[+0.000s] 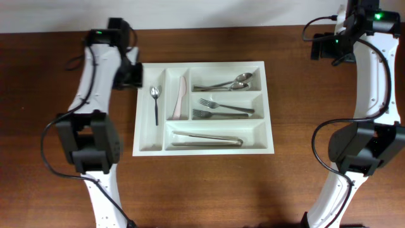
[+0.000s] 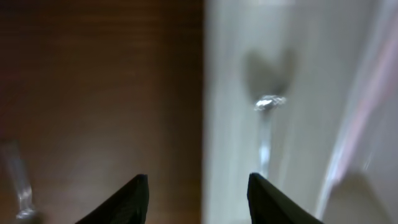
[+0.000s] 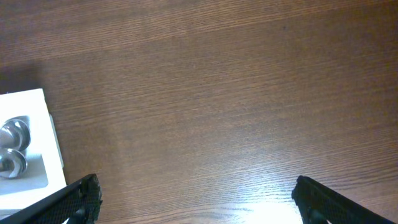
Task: Pack container
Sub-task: 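Carry the spoon into the tray's narrow left compartment and release, then move the left gripper to the second metal spoon at far left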
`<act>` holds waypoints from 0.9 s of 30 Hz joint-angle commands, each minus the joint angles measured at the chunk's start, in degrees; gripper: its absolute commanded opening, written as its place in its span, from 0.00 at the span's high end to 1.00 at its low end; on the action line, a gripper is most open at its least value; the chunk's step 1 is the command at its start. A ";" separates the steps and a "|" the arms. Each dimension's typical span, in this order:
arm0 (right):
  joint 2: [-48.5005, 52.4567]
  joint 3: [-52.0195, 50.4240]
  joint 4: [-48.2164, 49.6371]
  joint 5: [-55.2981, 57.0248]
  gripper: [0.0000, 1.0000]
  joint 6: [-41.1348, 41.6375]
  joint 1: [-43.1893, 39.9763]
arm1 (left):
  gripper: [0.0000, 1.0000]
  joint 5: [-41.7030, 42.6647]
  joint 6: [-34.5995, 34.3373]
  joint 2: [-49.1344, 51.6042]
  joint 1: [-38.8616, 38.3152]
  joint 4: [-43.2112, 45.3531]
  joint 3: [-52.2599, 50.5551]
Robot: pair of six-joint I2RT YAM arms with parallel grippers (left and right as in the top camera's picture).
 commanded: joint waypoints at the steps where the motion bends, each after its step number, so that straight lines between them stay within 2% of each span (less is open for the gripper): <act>1: 0.17 -0.15 0.13 0.70 0.01 0.68 0.22 | 0.46 -3.98 0.50 -3.48 3.82 -2.25 1.70; 8: 0.17 -0.15 0.13 0.70 0.01 0.68 0.22 | 0.47 -4.55 0.44 -4.28 9.70 -7.93 1.68; 17: 0.17 -0.15 0.13 0.70 0.01 0.68 0.22 | 0.47 -4.87 0.48 -4.35 11.28 -11.10 1.55; 21: 0.17 -0.15 0.13 0.70 0.01 0.68 0.22 | 0.47 -5.05 1.70 -5.92 11.76 -8.70 -1.40; 27: 0.17 -0.15 0.13 0.70 0.01 0.70 0.22 | 0.43 -5.60 1.97 -13.81 13.29 1.16 -16.24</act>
